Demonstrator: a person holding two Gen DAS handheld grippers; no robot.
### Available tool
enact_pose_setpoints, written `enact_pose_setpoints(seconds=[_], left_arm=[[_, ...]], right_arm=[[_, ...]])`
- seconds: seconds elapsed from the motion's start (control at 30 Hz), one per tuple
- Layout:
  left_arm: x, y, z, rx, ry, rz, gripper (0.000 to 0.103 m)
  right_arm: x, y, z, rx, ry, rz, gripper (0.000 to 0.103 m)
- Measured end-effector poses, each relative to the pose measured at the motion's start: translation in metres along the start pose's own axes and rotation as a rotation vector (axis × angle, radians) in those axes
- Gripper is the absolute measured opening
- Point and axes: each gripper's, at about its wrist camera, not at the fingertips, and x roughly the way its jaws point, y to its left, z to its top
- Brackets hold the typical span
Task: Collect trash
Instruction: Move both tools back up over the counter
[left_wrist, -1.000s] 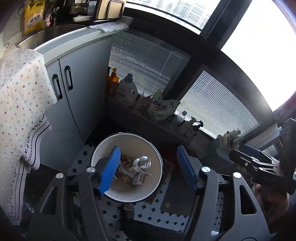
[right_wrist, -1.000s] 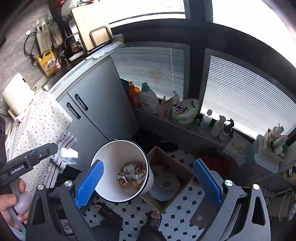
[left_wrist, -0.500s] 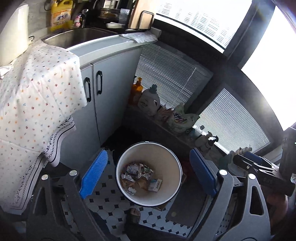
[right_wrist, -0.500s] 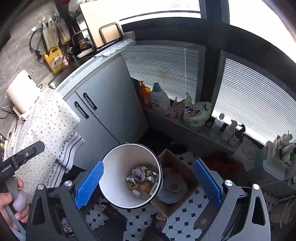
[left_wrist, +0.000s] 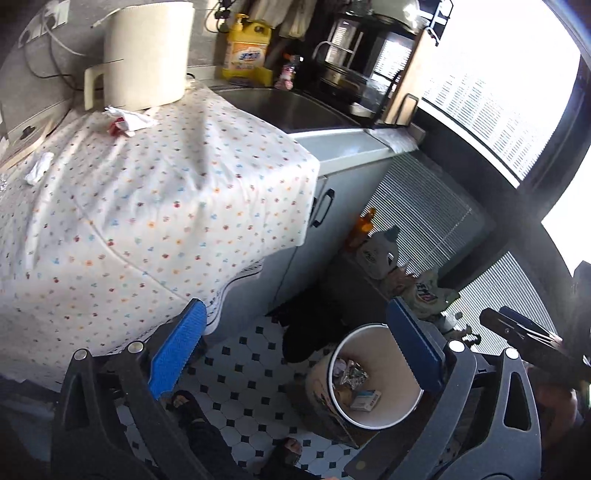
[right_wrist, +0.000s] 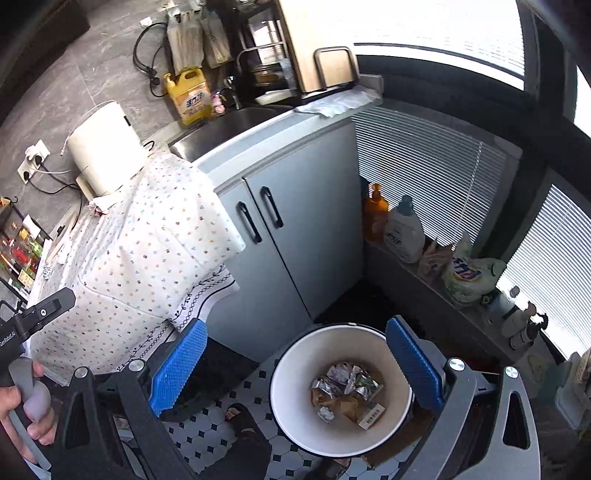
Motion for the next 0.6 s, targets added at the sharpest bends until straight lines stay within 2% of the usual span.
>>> enact_pose_setpoints(seconds=[0.3,0.6], left_arm=[[-0.019,0.096,0.033,-0.094,-0.062,0.081,0.097],[-0.021,0.192,0.075,-0.204,-0.117,0.140,0.097]], right_arm=[[0.035,0.100,0.041,-0.096,-0.002,0.076,0.095],[0.075,0.205,0.085,-0.225,-0.001,0.122,0.095]])
